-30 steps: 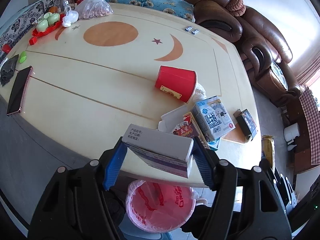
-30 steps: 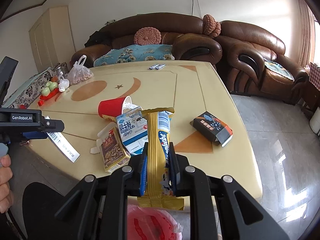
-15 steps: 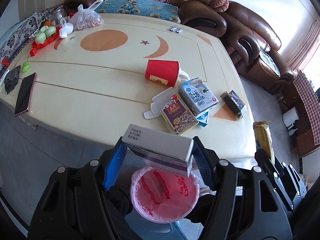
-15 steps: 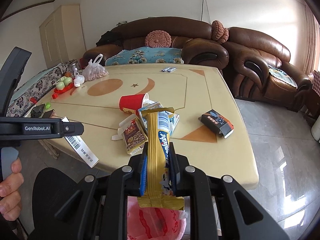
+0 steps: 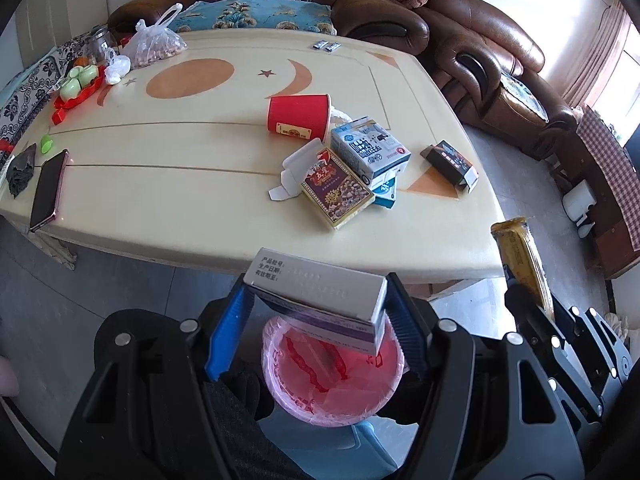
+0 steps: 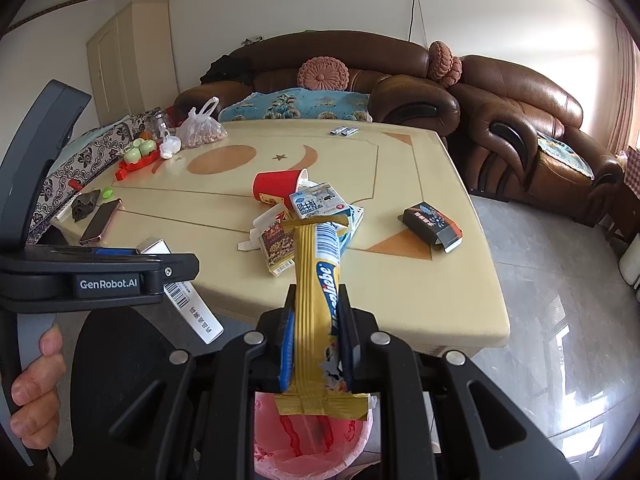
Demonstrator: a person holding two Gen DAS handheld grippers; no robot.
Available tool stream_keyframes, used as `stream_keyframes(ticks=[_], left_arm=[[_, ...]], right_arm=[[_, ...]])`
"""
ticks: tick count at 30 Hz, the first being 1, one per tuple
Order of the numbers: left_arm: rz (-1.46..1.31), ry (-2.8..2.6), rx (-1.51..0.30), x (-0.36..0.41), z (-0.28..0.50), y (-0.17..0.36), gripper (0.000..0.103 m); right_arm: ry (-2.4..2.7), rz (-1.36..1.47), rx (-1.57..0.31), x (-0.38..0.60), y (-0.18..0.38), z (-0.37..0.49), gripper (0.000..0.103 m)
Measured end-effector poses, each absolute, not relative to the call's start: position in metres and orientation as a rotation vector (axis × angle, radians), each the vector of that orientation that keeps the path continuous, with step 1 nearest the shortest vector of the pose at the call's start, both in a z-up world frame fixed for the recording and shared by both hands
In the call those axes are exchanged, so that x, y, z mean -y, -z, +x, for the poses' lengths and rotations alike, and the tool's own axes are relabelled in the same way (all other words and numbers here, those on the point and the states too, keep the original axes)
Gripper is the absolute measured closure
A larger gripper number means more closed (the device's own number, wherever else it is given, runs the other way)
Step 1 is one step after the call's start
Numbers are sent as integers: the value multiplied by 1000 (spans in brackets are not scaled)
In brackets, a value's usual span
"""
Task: Collect trash
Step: 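Carry the medicine box and yellow wrapper with both tools over the pink trash bin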
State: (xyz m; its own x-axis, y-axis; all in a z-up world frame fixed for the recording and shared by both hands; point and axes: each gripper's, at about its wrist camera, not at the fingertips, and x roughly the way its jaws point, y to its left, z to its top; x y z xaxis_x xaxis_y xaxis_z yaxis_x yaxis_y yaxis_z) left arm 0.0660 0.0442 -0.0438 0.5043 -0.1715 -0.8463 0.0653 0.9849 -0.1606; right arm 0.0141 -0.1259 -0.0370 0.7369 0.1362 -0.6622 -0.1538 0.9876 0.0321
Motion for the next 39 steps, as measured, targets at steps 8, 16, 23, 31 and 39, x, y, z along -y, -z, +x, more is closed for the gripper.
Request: stream_keyframes(ticks=[8, 16, 23, 31, 39], left_arm=[[-79, 167, -1053, -33, 52, 55, 38], [-44, 176, -1070, -27, 48, 68, 38], [-1, 178, -1106, -24, 48, 90, 38], [24, 197, -1154, -20, 49, 119, 38], [53, 211, -1205, -13, 54, 150, 38]], right_arm=[[-161, -31, -749, 125, 46, 2, 85], [-163, -32, -779, 126, 57, -5, 85], [-169, -35, -824, 125, 72, -5, 85], [-184, -29, -893, 125, 100, 3, 85], [-202, -30, -962, 120, 129, 14, 85]])
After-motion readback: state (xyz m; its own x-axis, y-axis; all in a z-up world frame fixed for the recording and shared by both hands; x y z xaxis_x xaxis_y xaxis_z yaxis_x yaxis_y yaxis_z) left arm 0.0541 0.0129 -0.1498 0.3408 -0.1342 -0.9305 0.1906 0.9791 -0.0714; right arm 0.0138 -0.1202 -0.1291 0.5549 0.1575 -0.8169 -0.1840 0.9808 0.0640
